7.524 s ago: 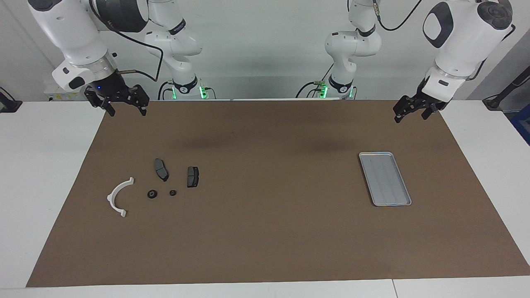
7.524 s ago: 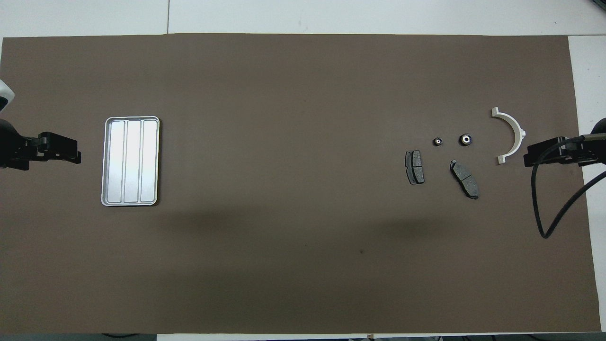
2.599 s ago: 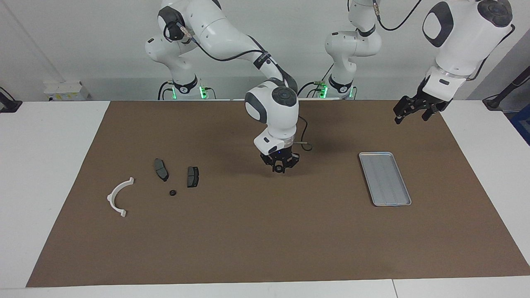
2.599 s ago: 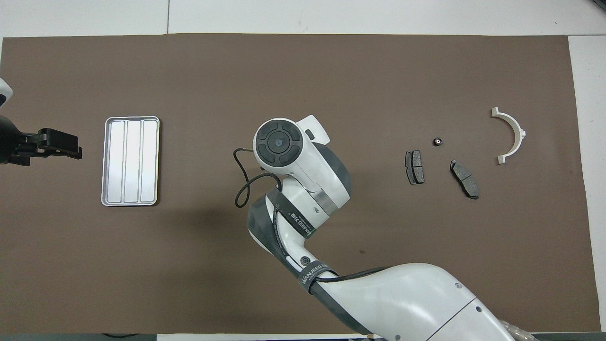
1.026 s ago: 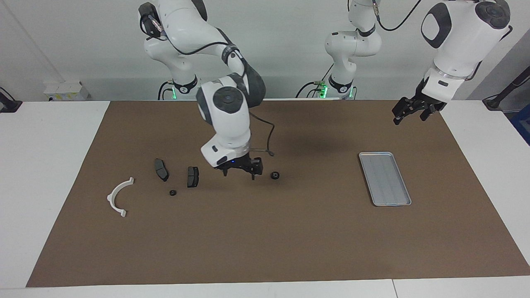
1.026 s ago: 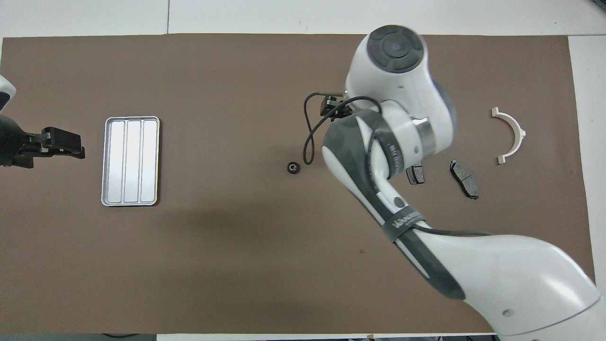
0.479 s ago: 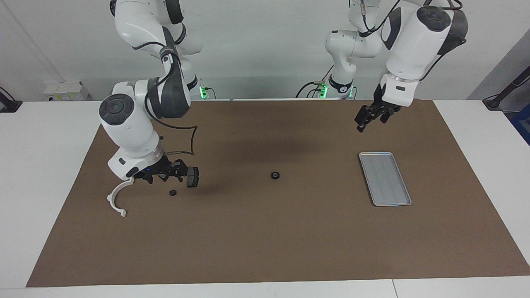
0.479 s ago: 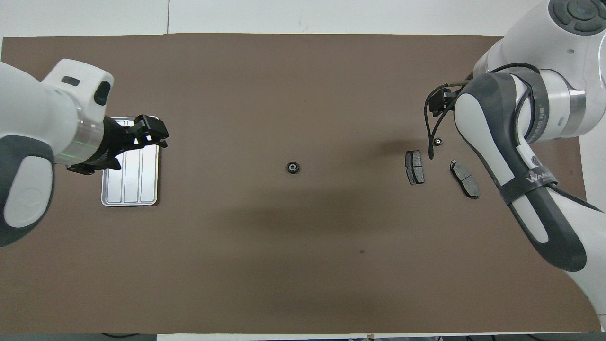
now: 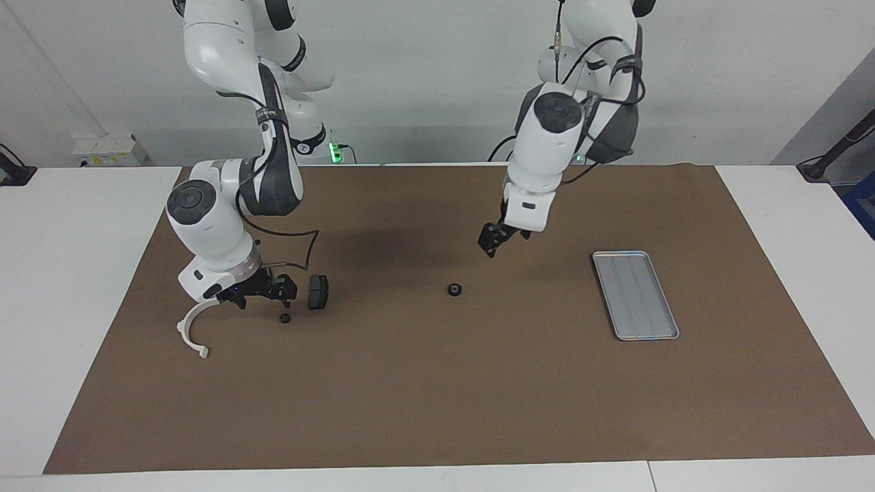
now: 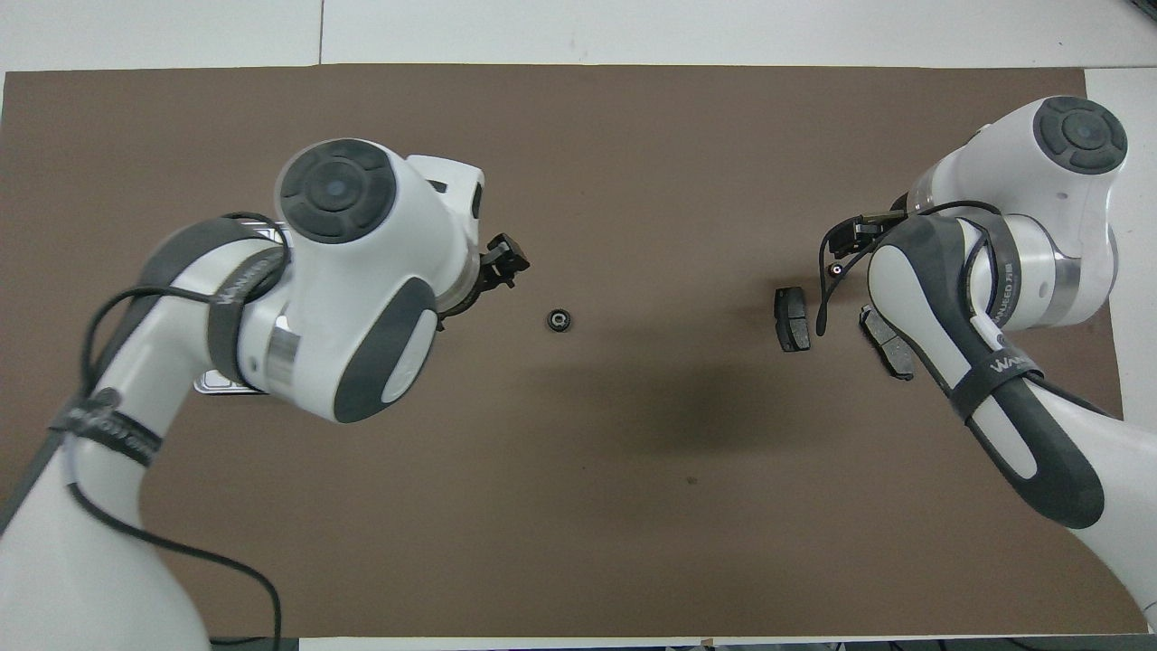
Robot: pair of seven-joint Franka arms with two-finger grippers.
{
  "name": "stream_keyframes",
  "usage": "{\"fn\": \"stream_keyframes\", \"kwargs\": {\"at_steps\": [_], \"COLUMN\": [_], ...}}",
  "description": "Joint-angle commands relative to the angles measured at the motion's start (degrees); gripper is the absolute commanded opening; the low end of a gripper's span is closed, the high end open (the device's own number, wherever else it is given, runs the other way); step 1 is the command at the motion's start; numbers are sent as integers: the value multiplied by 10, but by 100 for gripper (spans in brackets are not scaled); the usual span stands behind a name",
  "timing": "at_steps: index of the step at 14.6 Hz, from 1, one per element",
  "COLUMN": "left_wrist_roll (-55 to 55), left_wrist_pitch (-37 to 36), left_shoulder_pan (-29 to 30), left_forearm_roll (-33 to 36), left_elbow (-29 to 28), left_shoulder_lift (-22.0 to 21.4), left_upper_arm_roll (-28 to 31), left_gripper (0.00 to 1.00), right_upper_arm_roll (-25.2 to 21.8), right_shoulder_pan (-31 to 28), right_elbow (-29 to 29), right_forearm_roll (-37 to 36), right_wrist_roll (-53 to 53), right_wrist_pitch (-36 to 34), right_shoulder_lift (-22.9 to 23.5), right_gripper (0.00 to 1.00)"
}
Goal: Pick bearing gear from pile to tray
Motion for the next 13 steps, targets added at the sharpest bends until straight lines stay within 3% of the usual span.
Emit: {"fn": "stream_keyframes", "kwargs": {"at_steps": [1,4,13], "left_wrist_roll": [-72,-78,-63], "left_wrist_pitch": [8,78,91], "left_shoulder_pan": [-42,-69,-71], "left_forearm_roll": [-9,-23,-6], "left_elbow": [138,120,51], "left_shoulder_lift": [148,174,163], "left_upper_arm_roll": [12,13,13], "left_gripper": [100,100,100], "right_upper_arm_roll": [7,6,7], "right_shoulder_pan": [-2,1,2], "right_elbow": [-25,-34,-40], "right_forearm_roll": [4,4,4], "right_wrist_roll": [-4,2,1], "right_wrist_pitch": [24,51,81], "right_shoulder_lift": [-8,0,22], "right_gripper": [98,97,95]}}
